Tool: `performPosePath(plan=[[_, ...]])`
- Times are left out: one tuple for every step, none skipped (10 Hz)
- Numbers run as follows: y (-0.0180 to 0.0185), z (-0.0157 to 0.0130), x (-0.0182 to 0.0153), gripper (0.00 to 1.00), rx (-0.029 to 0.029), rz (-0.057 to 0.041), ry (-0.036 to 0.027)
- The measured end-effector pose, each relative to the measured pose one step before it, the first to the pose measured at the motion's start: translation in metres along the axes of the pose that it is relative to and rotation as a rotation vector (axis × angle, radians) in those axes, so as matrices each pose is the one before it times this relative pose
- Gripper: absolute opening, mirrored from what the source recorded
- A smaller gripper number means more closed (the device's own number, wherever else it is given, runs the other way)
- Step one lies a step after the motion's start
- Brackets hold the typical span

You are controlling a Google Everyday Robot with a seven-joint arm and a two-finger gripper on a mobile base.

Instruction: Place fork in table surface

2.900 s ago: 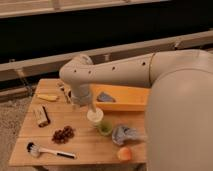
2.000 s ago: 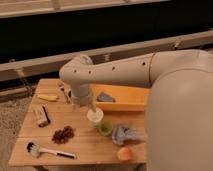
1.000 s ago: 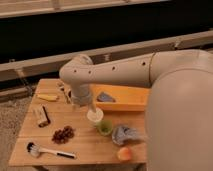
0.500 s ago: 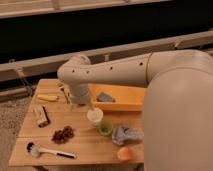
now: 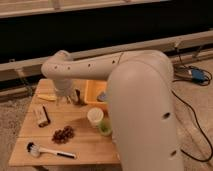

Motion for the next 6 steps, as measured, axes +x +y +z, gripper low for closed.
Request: performPosePath(plan=[[0.00491, 0.0091, -0.02222, 0.65, -0.00421, -0.03263, -0.01474], [0.00329, 0.0095, -0.02241, 0.65, -0.0052, -0.02917, -0.01453], [-0.00021, 0.00722, -0.02037, 0.65, -0.0004, -0.02509, -0.01589], [-0.00128, 0.00671, -0.01838, 0.65, 0.00144, -0.02401, -0.01526], [-0.00473, 0.01022, -0.01773, 0.65, 0.00376, -0.02297, -0.02174], [-0.00515, 0.01093, -0.0109, 0.65, 0.00964, -0.00862, -0.02457]])
